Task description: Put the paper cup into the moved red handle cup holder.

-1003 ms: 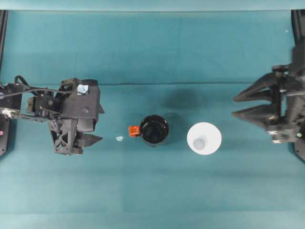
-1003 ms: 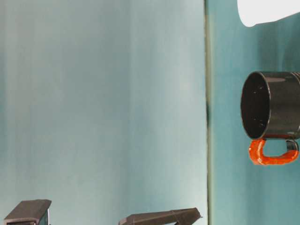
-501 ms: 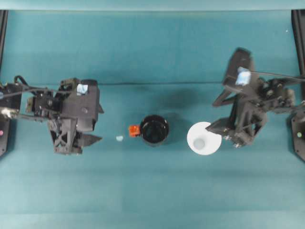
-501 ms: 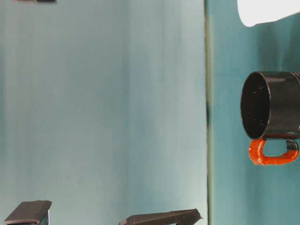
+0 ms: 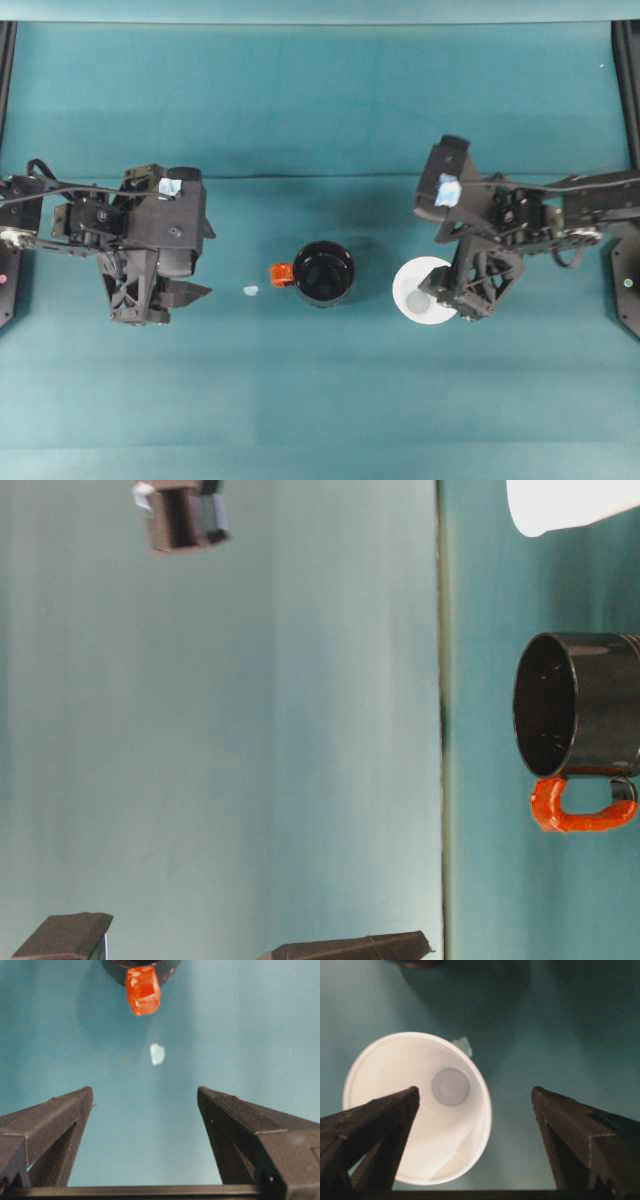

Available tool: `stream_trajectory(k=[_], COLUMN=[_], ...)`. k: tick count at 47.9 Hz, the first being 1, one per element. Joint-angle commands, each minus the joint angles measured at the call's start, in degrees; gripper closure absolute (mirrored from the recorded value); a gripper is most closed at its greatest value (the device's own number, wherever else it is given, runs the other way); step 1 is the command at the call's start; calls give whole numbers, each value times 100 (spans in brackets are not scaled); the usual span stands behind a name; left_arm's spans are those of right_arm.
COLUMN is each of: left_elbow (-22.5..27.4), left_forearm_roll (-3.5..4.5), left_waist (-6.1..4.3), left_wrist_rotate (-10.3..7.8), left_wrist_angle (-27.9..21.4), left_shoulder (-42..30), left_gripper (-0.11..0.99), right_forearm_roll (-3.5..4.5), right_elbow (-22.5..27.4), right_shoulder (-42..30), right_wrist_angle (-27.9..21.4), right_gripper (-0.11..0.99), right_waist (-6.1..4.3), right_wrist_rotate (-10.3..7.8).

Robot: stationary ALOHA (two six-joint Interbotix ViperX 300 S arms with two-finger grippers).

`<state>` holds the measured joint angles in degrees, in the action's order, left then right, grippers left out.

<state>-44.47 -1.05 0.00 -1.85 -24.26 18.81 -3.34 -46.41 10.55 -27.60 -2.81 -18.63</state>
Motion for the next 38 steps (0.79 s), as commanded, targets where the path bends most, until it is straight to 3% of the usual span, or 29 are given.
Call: stream_trajectory(k=[1, 28, 34, 38], left_elbow=[53, 53, 53, 53], left_forearm_roll=[-9, -9, -9, -18], left_waist=[-9, -9, -9, -9], left_wrist_rotate=[-9, 0, 0, 0], left_wrist_angle=[18, 18, 18, 18], left_shoulder=[70, 70, 70, 70], left_gripper=[-6, -6, -5, -6], right_forearm_roll=[9, 0, 0, 9], right_elbow=[88, 132, 202, 281], right_shoulder=[-290, -396, -439, -475], right_wrist_angle=[18, 18, 18, 9], right_gripper=[-4, 5, 18, 37], right_waist=[0, -97, -141, -141], right_wrist_rotate=[-18, -44, -53, -53])
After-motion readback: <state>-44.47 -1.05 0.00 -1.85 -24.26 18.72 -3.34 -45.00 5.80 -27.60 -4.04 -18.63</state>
